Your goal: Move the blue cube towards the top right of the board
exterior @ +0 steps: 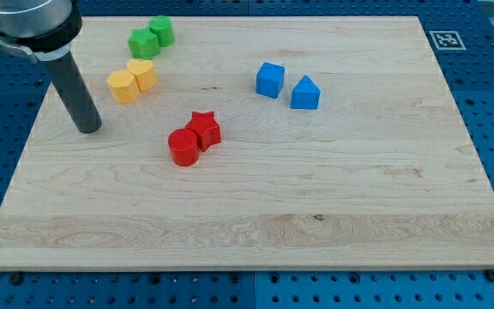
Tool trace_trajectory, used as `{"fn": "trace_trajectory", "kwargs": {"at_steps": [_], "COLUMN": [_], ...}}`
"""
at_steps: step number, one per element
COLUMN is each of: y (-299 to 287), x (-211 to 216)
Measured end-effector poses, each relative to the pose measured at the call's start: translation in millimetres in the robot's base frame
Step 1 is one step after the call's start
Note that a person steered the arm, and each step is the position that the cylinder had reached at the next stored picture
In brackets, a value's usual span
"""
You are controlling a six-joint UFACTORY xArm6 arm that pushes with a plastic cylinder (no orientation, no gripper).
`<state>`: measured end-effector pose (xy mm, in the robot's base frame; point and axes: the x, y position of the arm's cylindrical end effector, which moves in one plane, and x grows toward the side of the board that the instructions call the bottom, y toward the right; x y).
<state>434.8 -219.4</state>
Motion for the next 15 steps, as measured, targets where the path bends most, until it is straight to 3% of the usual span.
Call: {"fn": "trace_trajectory", "kwargs": {"at_steps": [1,3,6,9,11,12,15], "y": [3,77,197,211,298,314,316], "x": [0,-5,-67,-69,-69,-71,-120]}}
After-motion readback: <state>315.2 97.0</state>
